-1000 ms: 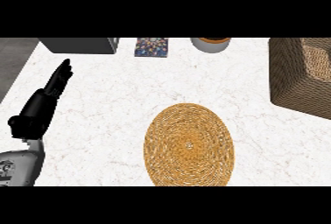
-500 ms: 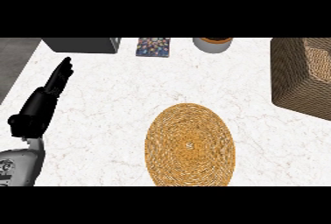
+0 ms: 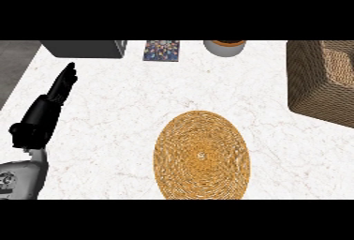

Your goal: Pick the croissant from the placemat and place it in the basket

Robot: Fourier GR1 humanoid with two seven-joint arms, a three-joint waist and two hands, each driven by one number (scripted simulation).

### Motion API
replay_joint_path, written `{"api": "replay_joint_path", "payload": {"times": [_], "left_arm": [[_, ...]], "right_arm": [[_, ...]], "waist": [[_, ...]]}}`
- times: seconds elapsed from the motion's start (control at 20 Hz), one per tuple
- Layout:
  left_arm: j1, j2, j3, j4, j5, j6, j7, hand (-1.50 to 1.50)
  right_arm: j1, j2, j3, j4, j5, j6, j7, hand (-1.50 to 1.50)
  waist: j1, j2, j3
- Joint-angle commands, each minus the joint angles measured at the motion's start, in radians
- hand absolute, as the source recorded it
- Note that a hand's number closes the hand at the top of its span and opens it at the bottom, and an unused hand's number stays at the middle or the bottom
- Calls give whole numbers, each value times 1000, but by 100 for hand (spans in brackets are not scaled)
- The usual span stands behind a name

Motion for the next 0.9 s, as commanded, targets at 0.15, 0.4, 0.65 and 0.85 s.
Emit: {"api": "replay_joint_path", "payload": {"times": [0.15, 0.4, 0.65, 0.85], "left_arm": [[-21, 0, 14, 27, 8, -12, -28, 0], [13, -13, -5, 14, -4, -19, -32, 0], [-20, -31, -3, 76, -32, 5, -56, 0], [-33, -7, 25, 11, 0, -23, 17, 0]], "right_arm": [[1, -12, 151, 28, 177, -15, -16, 150], [-8, -54, 205, 81, 272, -35, -103, 150], [16, 18, 173, 122, 241, 10, -136, -150], [-33, 7, 138, 160, 225, 76, -128, -150]], "waist": [[6, 6, 0], [13, 7, 1], [-5, 4, 1], [-2, 2, 1]]}}
